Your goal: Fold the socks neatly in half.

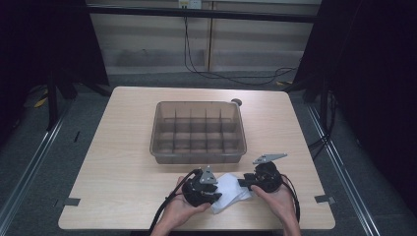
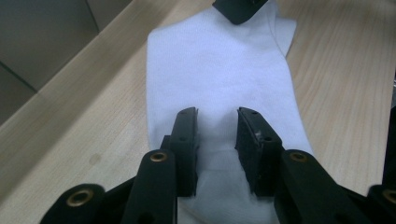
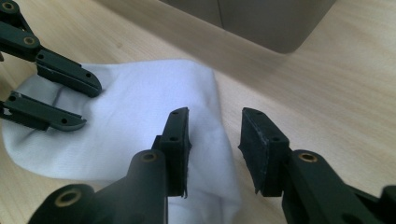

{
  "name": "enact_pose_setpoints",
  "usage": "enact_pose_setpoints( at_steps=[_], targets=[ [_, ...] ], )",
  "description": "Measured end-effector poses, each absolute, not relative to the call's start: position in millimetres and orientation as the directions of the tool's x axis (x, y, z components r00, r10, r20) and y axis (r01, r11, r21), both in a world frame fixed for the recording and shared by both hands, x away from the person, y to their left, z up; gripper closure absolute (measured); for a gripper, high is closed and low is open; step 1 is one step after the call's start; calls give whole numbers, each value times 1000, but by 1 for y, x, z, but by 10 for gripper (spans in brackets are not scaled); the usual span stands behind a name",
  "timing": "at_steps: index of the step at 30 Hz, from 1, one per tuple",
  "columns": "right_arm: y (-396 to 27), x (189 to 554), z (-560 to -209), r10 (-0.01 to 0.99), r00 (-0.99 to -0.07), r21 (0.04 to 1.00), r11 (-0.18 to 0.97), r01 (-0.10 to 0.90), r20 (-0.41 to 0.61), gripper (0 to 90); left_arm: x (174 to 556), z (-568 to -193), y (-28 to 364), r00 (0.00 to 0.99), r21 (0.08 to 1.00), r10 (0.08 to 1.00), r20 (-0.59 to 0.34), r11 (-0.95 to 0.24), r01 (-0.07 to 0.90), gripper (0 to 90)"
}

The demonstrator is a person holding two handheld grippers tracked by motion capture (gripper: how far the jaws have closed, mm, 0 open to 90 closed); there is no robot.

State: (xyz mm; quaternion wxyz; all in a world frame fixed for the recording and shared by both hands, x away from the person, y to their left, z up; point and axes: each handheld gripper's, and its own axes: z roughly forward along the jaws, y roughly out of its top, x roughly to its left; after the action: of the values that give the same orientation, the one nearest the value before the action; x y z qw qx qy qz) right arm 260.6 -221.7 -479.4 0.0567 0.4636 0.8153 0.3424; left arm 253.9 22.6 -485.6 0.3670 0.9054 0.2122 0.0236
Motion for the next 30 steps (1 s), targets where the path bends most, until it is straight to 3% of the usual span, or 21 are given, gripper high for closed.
enact_pose_setpoints(
  at_steps=[10, 20, 30],
  targets=[
    [-216, 257, -489, 795, -565, 584, 356, 730, 221, 601, 255, -486, 23, 914, 672, 393, -104, -650, 356, 698],
    [-214, 255, -488, 779, -572, 586, 344, 733, 258, 798, 253, -486, 23, 912, 670, 399, -94, -652, 355, 702],
    [-213, 252, -464, 762, -601, 655, 329, 681, 242, 833, 253, -487, 21, 910, 673, 404, -99, -646, 360, 708]
  ],
)
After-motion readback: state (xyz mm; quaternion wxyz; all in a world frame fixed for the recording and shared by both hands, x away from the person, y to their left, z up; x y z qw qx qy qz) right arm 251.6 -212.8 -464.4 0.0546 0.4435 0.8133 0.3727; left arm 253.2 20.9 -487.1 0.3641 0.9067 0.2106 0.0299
